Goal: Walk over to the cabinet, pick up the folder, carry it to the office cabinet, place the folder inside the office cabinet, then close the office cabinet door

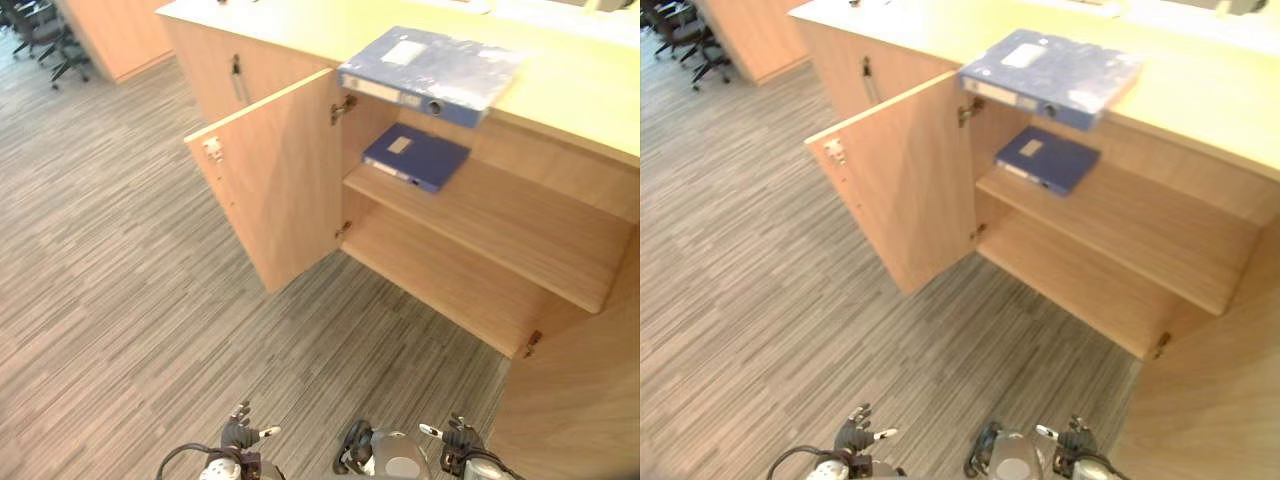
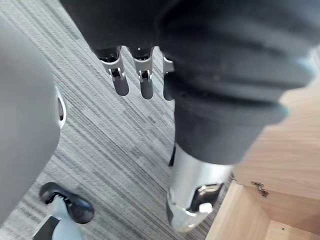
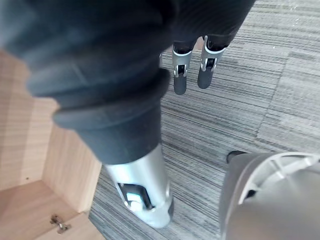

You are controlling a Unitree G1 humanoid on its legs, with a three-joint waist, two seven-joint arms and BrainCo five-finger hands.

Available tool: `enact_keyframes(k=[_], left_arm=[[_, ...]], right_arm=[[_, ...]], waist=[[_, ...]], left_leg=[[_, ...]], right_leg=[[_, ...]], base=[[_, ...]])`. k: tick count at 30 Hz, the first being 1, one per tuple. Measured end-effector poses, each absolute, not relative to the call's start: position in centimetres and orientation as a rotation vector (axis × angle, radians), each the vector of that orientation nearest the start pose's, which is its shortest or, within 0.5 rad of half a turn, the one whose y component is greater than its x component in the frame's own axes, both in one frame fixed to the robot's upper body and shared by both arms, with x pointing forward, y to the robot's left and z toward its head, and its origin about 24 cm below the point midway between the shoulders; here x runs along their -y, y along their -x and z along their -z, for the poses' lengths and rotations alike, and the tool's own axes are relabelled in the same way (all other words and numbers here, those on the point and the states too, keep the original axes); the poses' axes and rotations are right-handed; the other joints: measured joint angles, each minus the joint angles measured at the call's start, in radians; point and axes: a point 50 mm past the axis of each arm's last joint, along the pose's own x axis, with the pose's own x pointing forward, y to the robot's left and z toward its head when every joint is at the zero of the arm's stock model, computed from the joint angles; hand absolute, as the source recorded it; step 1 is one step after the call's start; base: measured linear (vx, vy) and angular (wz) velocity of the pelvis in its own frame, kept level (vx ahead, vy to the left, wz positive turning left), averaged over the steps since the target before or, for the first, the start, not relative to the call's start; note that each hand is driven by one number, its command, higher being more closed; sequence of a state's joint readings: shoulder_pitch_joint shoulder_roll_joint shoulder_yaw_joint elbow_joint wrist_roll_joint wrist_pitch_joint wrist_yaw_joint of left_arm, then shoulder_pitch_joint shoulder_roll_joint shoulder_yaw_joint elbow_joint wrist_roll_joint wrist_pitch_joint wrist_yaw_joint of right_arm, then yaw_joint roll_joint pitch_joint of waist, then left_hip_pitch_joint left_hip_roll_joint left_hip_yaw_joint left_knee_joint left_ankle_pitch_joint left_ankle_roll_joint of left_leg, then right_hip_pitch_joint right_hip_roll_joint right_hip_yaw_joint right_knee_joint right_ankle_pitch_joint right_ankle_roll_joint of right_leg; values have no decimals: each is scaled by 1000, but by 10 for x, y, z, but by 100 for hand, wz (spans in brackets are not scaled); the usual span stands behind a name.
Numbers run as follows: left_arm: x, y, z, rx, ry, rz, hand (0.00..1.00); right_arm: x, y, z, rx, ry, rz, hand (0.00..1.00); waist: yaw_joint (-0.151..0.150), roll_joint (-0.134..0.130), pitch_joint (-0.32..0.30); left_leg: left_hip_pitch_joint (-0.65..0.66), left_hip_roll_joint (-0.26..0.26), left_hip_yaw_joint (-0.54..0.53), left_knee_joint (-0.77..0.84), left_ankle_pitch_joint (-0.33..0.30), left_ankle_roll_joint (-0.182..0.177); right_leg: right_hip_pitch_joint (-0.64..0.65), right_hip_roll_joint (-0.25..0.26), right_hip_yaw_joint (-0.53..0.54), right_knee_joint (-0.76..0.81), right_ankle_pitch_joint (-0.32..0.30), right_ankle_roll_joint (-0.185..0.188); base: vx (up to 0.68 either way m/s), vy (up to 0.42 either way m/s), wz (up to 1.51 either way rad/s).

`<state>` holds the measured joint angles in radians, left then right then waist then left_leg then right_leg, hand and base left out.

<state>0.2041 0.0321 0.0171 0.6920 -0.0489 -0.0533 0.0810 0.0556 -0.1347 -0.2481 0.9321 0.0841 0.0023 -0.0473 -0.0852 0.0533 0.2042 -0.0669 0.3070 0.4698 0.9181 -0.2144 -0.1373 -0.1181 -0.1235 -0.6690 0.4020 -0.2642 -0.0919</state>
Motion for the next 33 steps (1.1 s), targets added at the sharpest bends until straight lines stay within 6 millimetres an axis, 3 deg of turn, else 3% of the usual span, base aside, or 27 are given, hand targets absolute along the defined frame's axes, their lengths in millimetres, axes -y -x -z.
enact_keyframes(k=[3,5,7,8,12,14,15,17,21,24,25,28,29,31,33], left_arm=[[-181,-125,127,-803,8,-205,0],[-185,-127,122,-772,26,-250,0],[-186,-127,120,-759,34,-266,0],[-184,-127,119,-752,60,-297,0],[-174,-139,116,-722,100,-287,0],[-175,-144,115,-713,107,-295,0],[-176,-143,115,-716,109,-299,0],[-181,-141,121,-750,103,-314,0],[-181,-143,127,-781,86,-309,0],[-187,-137,131,-810,64,-323,0],[-188,-136,131,-814,56,-318,0],[-182,-133,133,-828,35,-277,0],[-182,-131,134,-834,30,-274,0],[-183,-129,135,-841,19,-271,0],[-184,-130,134,-839,13,-269,0]], right_arm=[[232,-137,134,-905,-27,339,0],[229,-141,129,-868,-8,308,0],[228,-142,128,-858,-3,301,0],[223,-142,128,-858,-3,286,0],[217,-147,126,-832,-17,274,0],[215,-142,129,-849,-26,278,0],[214,-140,130,-857,-28,280,0],[210,-136,134,-880,-46,280,0],[210,-121,146,-967,-84,318,0],[213,-118,147,-975,-99,344,0],[215,-118,146,-971,-104,354,0],[221,-119,144,-961,-98,368,0],[221,-123,142,-944,-97,365,0],[220,-137,138,-909,-95,347,0],[219,-144,135,-888,-88,330,0]], waist=[[44,-13,5],[57,-28,13],[62,-28,13],[75,-29,13],[75,-28,3],[75,-24,-15],[76,-20,-24],[72,-36,-45],[64,-39,-63],[49,-32,-66],[44,-32,-68],[23,-27,-69],[17,-24,-66],[20,-18,-49],[18,4,-26]], left_leg=[[-110,-25,-36,-78,-49,34],[-144,-81,-141,-271,-45,26],[-147,-91,-186,-333,-36,12],[-132,-102,-273,-447,-28,3],[-118,-129,-315,-538,-15,-2],[-88,-159,-310,-613,22,33],[-64,-173,-305,-666,70,51],[0,-223,-254,-768,149,80],[48,-306,-198,-828,156,111],[106,-347,-204,-833,140,135],[134,-363,-214,-836,138,138],[202,-393,-265,-864,113,174],[219,-394,-267,-879,111,177],[232,-378,-272,-878,105,186],[252,-333,-281,-876,101,183]], right_leg=[[7,58,113,-62,-2,-2],[49,52,127,-119,4,14],[55,52,131,-120,24,38],[69,73,183,-118,43,14],[68,98,263,-129,45,13],[66,100,304,-138,46,35],[64,98,324,-138,44,48],[44,56,383,-114,31,89],[31,-23,435,-103,26,145],[20,-81,438,28,17,165],[-15,-116,437,154,19,166],[-117,-203,421,451,93,93],[-148,-222,407,524,94,85],[-209,-222,380,588,23,96],[-252,-179,328,560,-29,101]], base=[[69,-64,-128],[125,-106,-111],[130,-47,-89],[159,-20,-100],[233,50,-83],[263,143,-64],[288,192,-72],[334,270,-65],[259,283,-36],[171,234,-15],[135,240,16],[130,209,36],[164,145,25],[129,22,-13],[108,-92,-14]])
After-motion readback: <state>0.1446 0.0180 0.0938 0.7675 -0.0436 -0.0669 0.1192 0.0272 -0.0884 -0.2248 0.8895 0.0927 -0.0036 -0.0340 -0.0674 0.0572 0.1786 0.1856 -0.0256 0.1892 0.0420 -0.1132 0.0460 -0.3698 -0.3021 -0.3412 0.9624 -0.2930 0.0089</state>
